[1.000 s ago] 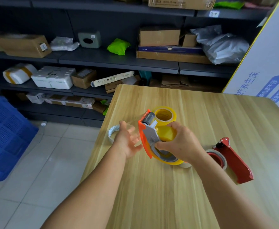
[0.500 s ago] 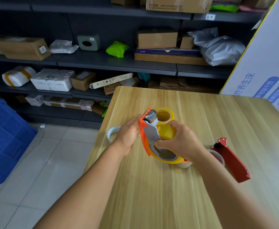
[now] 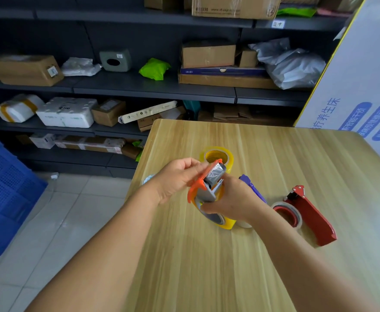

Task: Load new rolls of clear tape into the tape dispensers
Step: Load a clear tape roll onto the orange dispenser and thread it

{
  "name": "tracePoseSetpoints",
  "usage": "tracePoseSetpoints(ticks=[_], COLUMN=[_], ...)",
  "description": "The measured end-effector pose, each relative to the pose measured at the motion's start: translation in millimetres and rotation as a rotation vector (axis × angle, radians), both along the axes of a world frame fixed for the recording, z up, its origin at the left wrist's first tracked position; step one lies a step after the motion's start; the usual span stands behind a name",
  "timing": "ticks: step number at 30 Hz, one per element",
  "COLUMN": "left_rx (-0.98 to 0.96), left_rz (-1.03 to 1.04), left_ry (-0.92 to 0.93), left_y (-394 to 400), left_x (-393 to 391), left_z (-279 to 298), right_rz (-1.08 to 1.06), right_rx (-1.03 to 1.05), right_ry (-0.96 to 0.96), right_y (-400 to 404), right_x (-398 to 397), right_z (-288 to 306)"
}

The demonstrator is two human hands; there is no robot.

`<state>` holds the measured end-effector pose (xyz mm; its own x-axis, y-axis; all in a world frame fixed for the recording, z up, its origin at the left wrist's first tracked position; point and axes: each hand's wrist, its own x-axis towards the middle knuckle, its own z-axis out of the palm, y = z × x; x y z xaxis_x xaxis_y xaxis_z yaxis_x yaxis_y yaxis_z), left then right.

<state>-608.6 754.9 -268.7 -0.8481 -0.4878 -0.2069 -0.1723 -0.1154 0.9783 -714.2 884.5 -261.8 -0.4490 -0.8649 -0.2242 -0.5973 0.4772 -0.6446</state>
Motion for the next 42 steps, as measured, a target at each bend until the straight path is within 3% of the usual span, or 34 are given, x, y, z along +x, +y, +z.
tracePoseSetpoints(ticks=[6, 10, 17, 21, 25, 33, 38, 42], left_rx=[0.104, 0.068, 0.046, 0.063, 0.177, 0.333, 0.342, 0.334], left_rz=[-0.265, -0.260, -0.283, -0.245, -0.175, -0.198, -0.098, -0.136], left_ry=[-0.132, -0.130, -0.246, -0.193, -0.099, 0.004, 0.019, 0.027], left_y=[-33.4, -33.8, -39.7, -40.4, -29.6, 6.5, 10.8, 15.3], left_x=[17.9, 17.5, 25.5, 30.1, 25.9, 15.9, 14.2, 15.0], left_z=[15.6, 17.4, 17.5, 20.4, 15.8, 2.5, -0.7, 1.7], right_rz=[0.063, 0.123, 0.182, 0.196, 0.177, 0.073, 0.180, 0.246], right_rx=[0.166, 0.210, 0.323, 0.337, 0.285, 0.019, 0.049, 0.075], right_ry=[0.069, 0.061, 0.237, 0.264, 0.177, -0.252, -0.082, -0.074], right_y=[7.1, 9.7, 21.4, 26.7, 29.0, 31.5, 22.3, 16.2], right_x=[-10.0, -10.7, -18.3, -24.9, -28.1, -25.1, -15.8, -12.1], right_z=[12.0, 23.3, 30.0, 35.9, 41.8, 32.7, 37.7, 49.5])
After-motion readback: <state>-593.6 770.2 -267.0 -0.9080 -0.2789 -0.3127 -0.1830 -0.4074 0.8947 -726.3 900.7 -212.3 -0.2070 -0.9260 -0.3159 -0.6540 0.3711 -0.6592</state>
